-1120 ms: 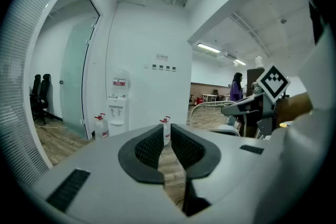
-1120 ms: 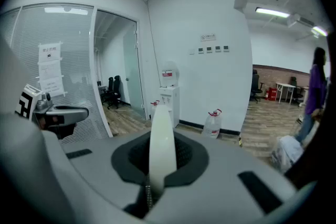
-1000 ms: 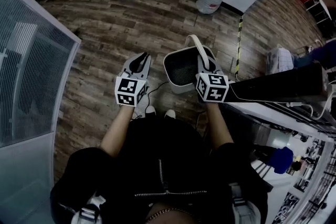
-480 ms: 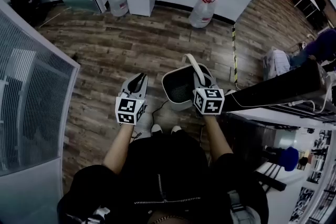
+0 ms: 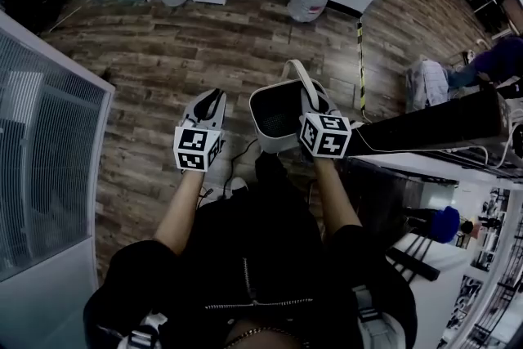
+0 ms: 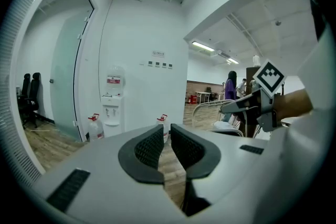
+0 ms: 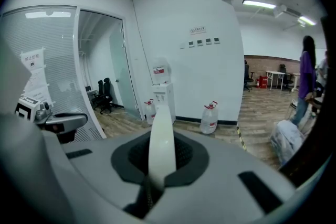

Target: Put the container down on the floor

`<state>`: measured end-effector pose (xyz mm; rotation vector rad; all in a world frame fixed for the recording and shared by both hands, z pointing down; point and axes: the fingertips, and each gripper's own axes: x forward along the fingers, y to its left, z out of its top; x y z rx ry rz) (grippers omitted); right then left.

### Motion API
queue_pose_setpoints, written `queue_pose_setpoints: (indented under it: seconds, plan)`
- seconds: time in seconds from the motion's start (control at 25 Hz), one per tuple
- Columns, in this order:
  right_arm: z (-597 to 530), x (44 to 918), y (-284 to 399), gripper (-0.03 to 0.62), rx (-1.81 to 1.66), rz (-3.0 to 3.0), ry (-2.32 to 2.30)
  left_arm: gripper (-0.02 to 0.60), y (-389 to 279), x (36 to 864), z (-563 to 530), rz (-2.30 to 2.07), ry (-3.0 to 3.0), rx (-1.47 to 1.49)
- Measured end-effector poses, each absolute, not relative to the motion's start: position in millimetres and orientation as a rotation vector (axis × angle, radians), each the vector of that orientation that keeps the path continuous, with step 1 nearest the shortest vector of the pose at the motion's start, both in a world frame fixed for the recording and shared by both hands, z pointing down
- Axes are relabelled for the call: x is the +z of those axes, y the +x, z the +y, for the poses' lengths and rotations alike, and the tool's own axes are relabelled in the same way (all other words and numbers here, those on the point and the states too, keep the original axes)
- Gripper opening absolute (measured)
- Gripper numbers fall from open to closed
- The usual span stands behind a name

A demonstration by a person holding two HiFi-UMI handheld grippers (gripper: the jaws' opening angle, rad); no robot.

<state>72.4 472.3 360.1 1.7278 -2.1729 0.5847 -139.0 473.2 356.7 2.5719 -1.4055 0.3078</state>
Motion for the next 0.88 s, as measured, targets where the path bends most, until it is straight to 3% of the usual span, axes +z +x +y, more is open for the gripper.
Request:
queue_pose_setpoints:
  seconds: [0.88]
  plan:
    - [302.9,380.7,141.1,0.015,0.656,-2.257,1.546,0.051,-66.9,358.9,311.0,-1.557,2.487,0.395]
